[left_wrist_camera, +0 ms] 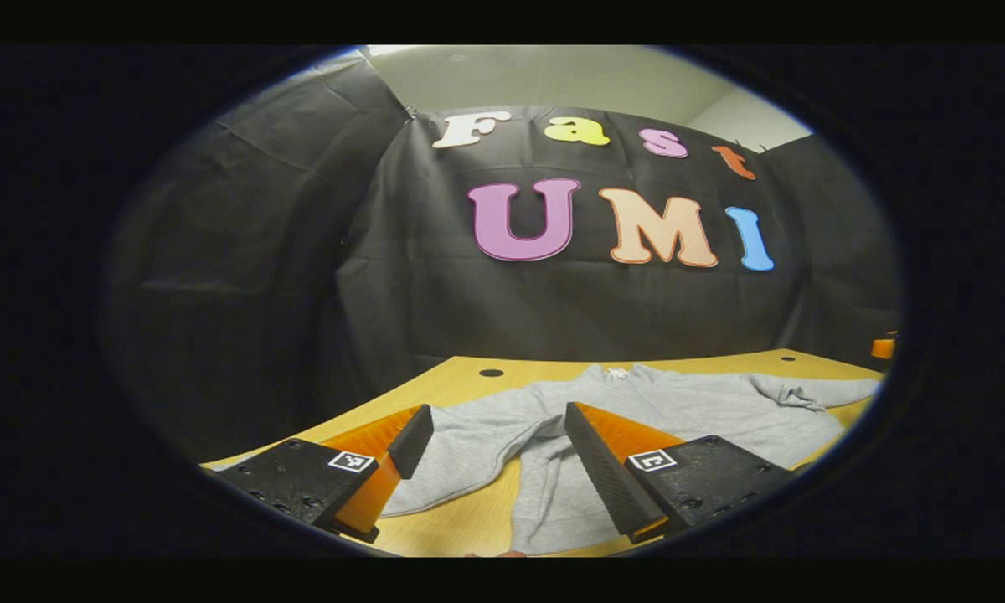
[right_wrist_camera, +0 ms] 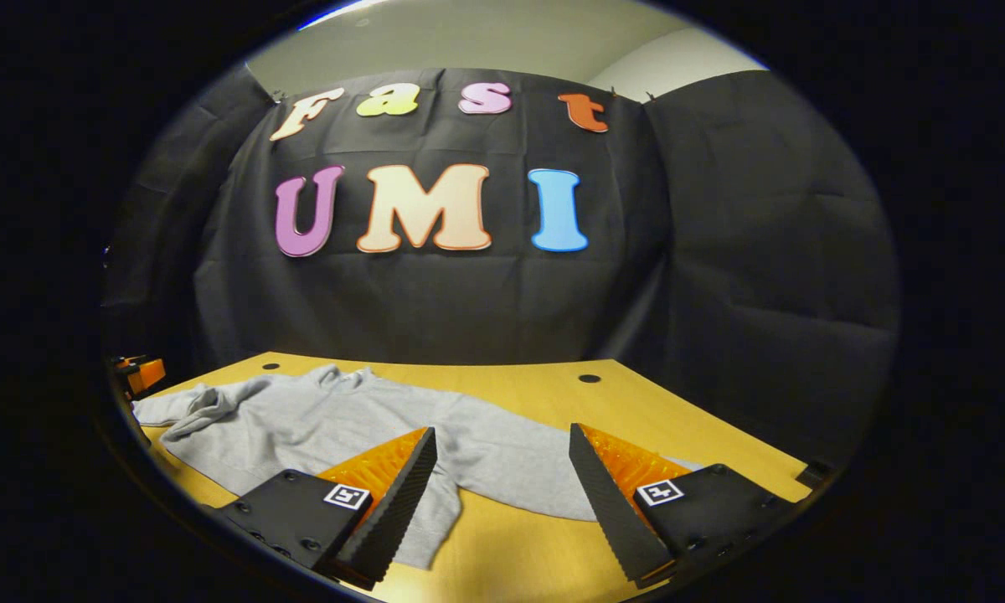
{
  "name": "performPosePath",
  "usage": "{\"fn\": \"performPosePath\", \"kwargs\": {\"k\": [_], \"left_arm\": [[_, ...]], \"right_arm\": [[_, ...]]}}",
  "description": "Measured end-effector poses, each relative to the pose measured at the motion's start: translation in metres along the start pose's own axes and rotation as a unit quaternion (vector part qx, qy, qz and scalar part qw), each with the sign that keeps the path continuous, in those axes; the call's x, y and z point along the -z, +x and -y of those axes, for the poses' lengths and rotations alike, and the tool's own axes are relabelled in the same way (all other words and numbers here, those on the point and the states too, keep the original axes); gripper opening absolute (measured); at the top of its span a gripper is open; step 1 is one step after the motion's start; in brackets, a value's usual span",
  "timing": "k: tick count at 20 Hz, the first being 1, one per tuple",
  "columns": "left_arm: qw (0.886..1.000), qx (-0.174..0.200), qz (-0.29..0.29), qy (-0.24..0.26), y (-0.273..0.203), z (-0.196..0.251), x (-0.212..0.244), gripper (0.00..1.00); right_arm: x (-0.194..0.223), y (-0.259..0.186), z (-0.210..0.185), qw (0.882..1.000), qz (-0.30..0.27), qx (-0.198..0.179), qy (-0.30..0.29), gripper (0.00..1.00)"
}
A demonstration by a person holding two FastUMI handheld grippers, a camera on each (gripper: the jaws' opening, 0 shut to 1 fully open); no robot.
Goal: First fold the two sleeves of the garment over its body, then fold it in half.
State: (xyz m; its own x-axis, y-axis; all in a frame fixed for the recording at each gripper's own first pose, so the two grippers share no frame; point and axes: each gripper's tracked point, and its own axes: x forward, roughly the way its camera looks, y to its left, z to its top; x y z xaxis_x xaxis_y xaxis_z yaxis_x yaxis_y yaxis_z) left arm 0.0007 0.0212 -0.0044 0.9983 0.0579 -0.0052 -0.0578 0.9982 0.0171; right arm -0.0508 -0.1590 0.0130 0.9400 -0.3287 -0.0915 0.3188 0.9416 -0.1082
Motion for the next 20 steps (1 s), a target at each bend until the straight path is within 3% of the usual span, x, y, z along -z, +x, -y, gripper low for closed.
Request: {"fn": "performPosePath", "kwargs": {"k": [6,13,20], "left_arm": [[1.000,0.003,0.002,0.001,0.002,0.001,-0.003,0.93],[1.000,-0.002,-0.002,0.005,0.003,-0.004,0.001,0.93],[1.000,-0.012,0.000,0.005,0.000,-0.017,0.000,0.93]], "right_arm": [[0.013,0.002,0.091,0.995,-0.072,0.071,-0.010,0.99],[0.044,0.024,0.136,0.980,-0.186,0.068,0.012,1.00],[0.102,0.047,0.179,0.948,-0.305,0.094,0.003,0.99]]}}
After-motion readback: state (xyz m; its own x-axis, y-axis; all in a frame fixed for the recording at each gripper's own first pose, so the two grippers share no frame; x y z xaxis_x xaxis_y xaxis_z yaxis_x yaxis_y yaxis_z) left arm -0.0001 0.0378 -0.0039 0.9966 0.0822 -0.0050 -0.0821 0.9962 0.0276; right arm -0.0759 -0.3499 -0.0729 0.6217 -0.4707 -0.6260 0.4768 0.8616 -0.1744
